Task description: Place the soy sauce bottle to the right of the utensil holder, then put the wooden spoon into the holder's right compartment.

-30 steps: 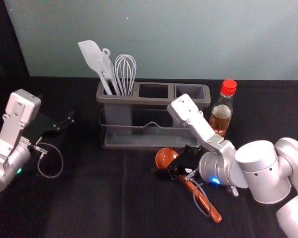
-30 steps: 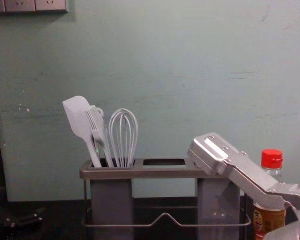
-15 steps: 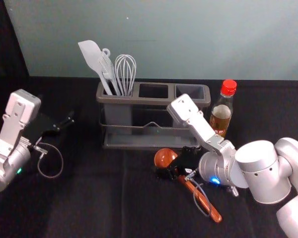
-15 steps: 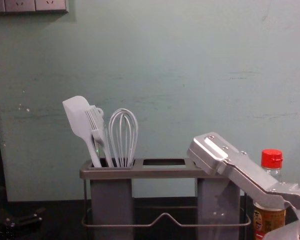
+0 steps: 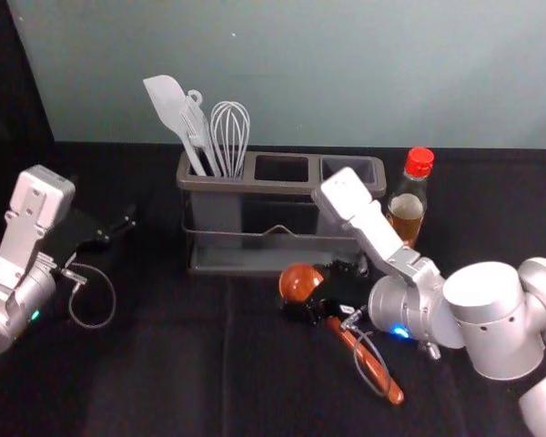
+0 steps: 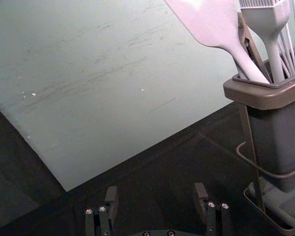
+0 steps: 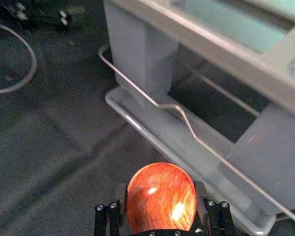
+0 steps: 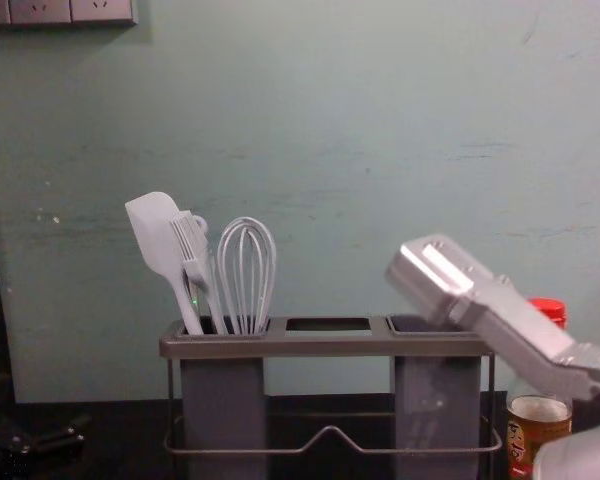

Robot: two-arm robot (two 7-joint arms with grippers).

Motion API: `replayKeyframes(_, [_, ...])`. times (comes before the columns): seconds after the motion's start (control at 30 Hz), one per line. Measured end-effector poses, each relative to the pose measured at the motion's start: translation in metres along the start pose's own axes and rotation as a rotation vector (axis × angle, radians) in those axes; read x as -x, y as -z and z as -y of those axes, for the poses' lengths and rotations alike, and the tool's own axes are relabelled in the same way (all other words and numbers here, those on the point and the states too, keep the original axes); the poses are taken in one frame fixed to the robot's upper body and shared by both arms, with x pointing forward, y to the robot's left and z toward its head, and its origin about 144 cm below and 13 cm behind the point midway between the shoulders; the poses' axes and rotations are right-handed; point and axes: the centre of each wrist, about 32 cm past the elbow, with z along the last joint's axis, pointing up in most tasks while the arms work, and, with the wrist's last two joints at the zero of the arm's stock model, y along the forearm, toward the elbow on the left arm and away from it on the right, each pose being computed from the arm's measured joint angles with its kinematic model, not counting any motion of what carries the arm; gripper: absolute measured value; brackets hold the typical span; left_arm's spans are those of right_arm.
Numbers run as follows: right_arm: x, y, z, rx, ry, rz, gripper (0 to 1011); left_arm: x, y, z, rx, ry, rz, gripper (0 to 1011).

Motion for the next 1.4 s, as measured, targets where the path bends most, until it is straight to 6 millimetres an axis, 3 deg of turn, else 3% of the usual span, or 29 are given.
replayKeyframes(0.7, [-0.002, -0.012, 0.061, -0.331, -0.047, 0.089, 838, 0.000, 0.000, 0.000, 0.000, 0.000, 0.000, 1005])
replayKeyframes(1.4, [-0.026, -0.032, 0.094, -0.684, -0.088, 0.167, 838, 0.000, 0.000, 0.000, 0.000, 0.000, 0.000, 1005])
